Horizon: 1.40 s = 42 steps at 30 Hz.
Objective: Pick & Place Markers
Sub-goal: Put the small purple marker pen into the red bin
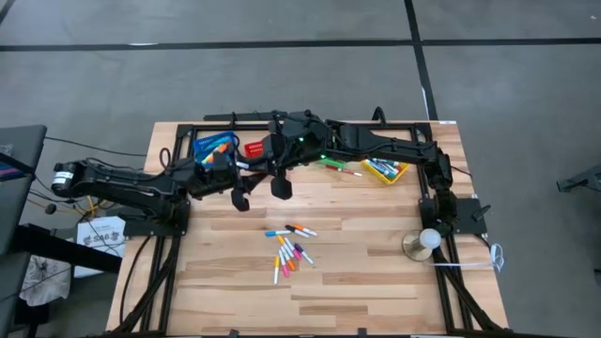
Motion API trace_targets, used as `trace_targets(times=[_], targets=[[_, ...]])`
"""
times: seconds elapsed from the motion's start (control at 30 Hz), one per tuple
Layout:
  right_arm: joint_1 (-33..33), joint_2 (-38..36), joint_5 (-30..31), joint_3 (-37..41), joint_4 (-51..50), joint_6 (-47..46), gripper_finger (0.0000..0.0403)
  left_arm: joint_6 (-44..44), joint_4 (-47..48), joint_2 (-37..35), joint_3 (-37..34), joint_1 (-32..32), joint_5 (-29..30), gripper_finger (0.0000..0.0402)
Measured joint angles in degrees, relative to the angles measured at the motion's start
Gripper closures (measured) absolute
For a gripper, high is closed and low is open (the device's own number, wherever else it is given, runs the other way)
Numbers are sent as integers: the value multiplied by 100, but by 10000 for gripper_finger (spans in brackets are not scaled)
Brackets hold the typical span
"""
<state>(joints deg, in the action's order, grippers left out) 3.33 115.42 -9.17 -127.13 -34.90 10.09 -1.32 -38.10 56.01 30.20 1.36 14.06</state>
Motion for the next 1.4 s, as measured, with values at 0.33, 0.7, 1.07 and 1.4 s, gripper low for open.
trace_targets(times=[0.33, 0.7, 1.07, 1.4], targets=[[-26, 0, 13, 0, 95, 45, 383, -2, -100, 0, 0, -30, -81, 278], [-26, 0, 35, 0, 119, 23, 380, 36, -137, 0, 0, -30, -258, 365], [-29, 0, 20, 0, 76, 33, 337, -17, -135, 0, 0, -16, -249, 364], [-42, -188, -11, 4, -473, 236, 213, -70, -146, -7, 0, -15, -209, 360]])
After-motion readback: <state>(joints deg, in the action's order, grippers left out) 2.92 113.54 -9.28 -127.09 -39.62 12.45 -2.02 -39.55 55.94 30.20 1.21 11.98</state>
